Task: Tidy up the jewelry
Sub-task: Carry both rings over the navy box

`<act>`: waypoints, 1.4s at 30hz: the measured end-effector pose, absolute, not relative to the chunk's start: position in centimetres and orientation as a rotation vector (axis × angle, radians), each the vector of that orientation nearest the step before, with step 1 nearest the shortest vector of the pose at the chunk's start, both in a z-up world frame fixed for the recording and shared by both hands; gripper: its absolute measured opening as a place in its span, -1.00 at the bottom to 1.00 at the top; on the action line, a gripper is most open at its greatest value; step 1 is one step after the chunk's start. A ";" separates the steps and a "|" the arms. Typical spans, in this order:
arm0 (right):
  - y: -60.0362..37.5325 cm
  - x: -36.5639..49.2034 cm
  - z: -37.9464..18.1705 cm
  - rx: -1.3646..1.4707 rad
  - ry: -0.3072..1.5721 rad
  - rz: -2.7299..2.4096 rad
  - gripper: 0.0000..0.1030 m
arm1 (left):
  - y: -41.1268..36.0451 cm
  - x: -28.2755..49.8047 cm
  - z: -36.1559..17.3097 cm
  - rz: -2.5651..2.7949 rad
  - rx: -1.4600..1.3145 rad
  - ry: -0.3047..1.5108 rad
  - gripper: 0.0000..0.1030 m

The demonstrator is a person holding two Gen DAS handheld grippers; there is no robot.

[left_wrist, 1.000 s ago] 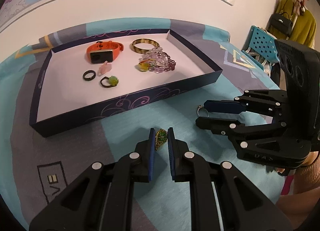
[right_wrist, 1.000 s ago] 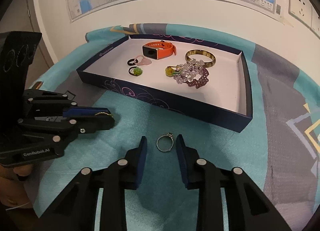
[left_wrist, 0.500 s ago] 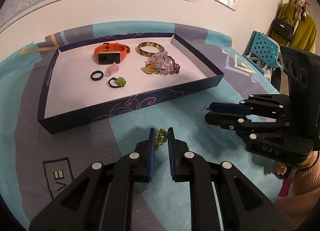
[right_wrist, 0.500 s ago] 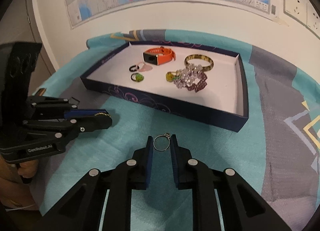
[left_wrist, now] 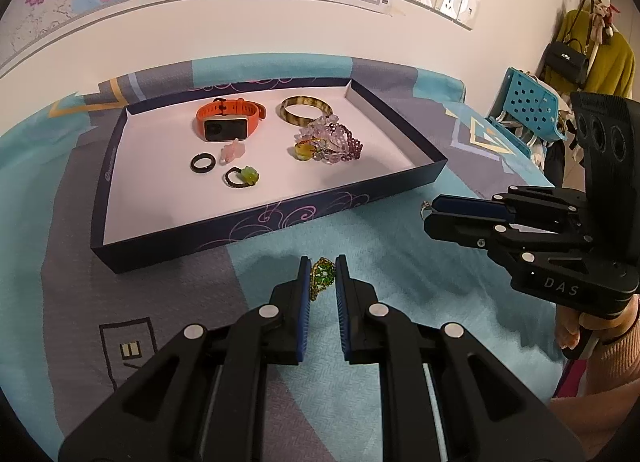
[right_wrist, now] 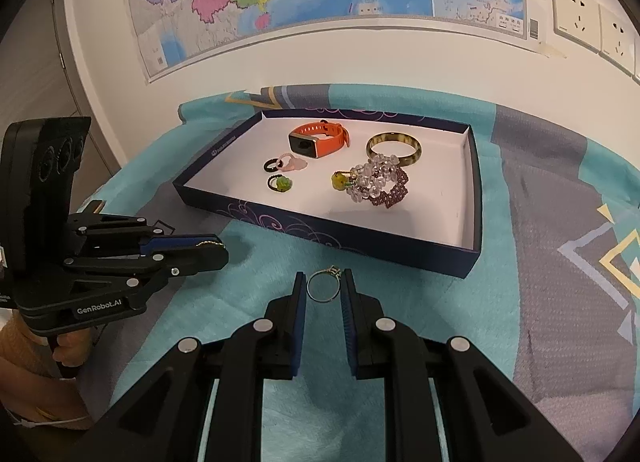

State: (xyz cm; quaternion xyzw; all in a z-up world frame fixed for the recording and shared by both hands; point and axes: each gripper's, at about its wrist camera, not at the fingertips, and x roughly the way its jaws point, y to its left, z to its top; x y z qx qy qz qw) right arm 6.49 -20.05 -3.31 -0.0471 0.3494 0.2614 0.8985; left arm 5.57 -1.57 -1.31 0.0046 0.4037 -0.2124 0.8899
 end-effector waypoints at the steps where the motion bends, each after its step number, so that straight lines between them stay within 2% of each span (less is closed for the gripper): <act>1: -20.1 6.5 -3.3 -0.097 0.722 0.541 -0.70 | -1.5 5.6 -1.3 -0.441 0.009 0.837 -0.76; 42: -19.4 7.8 -1.4 -0.085 0.669 0.551 -0.70 | -0.8 6.6 1.9 -0.416 -0.001 0.757 -0.76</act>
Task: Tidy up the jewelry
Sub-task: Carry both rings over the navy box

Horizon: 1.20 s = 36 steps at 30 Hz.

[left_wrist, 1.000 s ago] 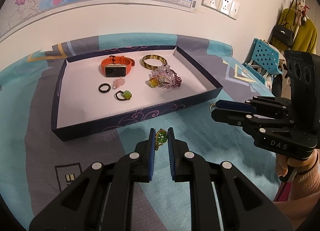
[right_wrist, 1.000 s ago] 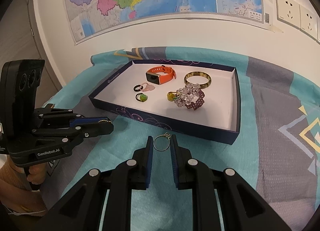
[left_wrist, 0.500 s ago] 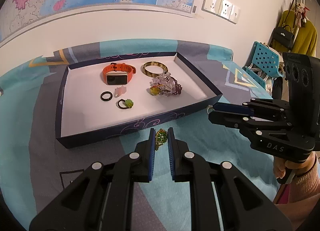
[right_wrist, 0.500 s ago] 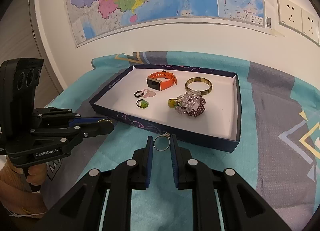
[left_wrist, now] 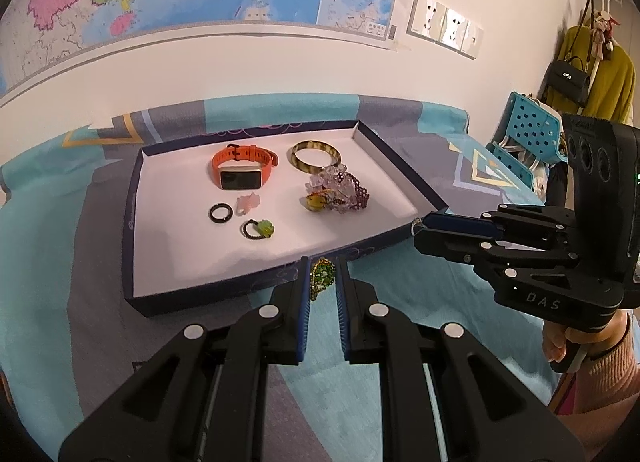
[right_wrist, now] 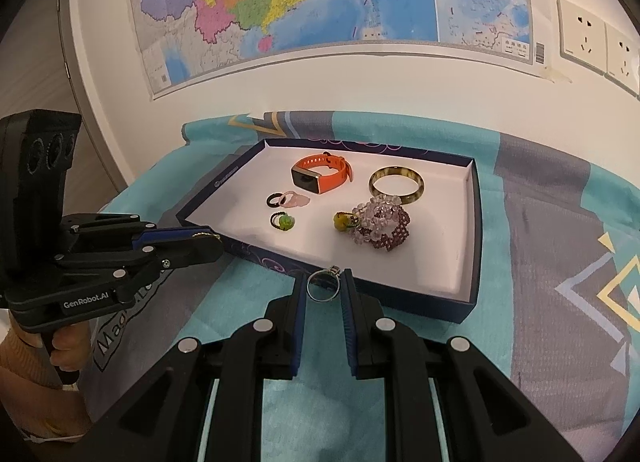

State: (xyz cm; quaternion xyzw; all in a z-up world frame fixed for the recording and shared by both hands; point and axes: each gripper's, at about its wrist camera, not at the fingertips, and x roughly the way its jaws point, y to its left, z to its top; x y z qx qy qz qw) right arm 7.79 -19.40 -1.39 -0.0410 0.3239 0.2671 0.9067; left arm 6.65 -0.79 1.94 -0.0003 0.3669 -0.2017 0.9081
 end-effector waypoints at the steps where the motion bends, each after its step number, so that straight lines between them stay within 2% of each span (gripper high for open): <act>1: -19.4 7.9 -1.4 -0.084 0.668 0.553 -0.70 | -0.8 6.7 2.0 -0.417 -0.002 0.756 -0.76; 36: -19.3 10.3 -0.8 -0.083 0.657 0.539 -0.70 | -0.9 8.7 2.7 -0.382 0.007 0.733 -0.76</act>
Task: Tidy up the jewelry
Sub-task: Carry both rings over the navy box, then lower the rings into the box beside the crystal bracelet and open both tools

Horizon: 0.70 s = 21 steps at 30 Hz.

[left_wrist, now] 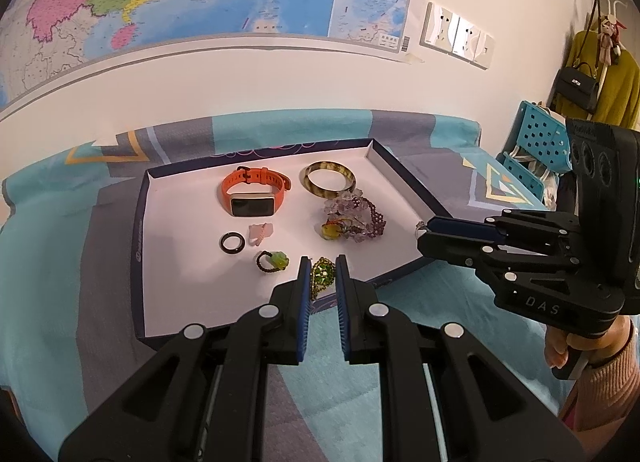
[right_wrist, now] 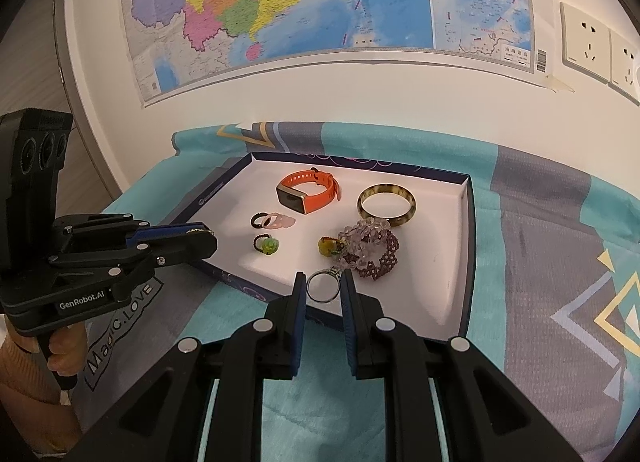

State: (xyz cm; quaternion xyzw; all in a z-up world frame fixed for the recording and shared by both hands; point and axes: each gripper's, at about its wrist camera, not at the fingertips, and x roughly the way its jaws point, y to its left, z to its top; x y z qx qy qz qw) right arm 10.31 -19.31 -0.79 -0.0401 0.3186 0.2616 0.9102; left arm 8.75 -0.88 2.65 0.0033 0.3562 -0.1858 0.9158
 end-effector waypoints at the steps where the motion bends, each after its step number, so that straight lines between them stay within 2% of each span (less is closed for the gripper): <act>1: -19.3 10.4 -0.8 -0.082 0.658 0.540 -0.70 | -0.9 8.8 2.6 -0.381 0.007 0.734 -0.76; 21: -19.1 11.6 -0.9 -0.074 0.673 0.547 -0.70 | -1.1 10.2 2.0 -0.369 0.014 0.749 -0.76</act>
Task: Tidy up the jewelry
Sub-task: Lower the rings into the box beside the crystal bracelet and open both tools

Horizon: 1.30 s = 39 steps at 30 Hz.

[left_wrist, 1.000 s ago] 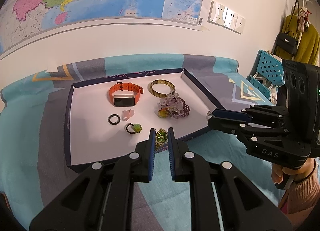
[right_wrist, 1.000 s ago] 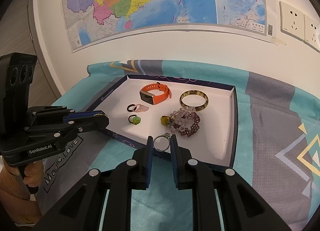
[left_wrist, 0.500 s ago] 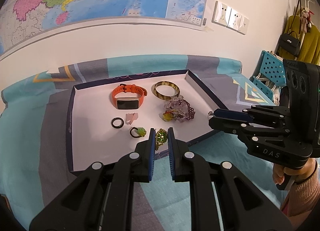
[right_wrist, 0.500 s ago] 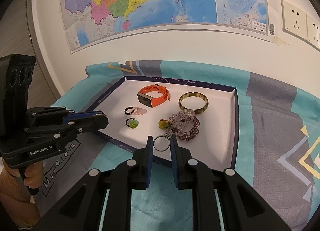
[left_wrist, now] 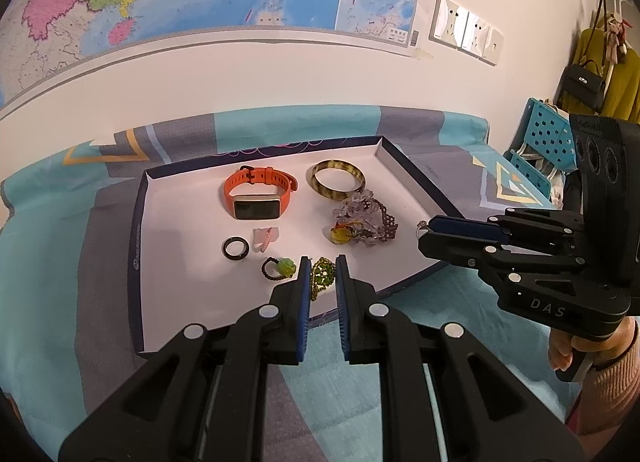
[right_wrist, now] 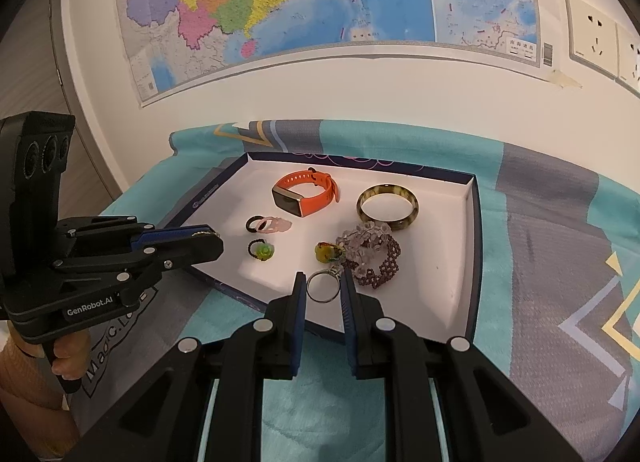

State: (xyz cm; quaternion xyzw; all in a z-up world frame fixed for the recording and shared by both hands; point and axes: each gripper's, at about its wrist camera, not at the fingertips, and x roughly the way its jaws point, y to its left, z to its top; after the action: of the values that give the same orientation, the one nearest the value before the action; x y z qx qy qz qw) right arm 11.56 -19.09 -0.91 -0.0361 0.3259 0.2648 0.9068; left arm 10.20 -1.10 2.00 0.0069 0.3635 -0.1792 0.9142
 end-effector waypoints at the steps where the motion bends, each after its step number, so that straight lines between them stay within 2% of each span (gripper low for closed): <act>1: -19.1 11.6 -0.9 -0.075 0.674 0.547 -0.70 | -1.1 10.2 2.0 -0.368 0.014 0.749 -0.76; 39: -18.3 13.4 -2.0 -0.068 0.709 0.546 -0.70 | -1.2 12.2 0.5 -0.339 0.018 0.793 -0.76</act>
State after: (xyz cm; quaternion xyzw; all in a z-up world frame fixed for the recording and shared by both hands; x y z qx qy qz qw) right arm 13.45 -18.33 -2.00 -0.0330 0.3426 0.2640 0.9010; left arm 12.16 -1.22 0.55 0.0086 0.3844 -0.1641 0.9084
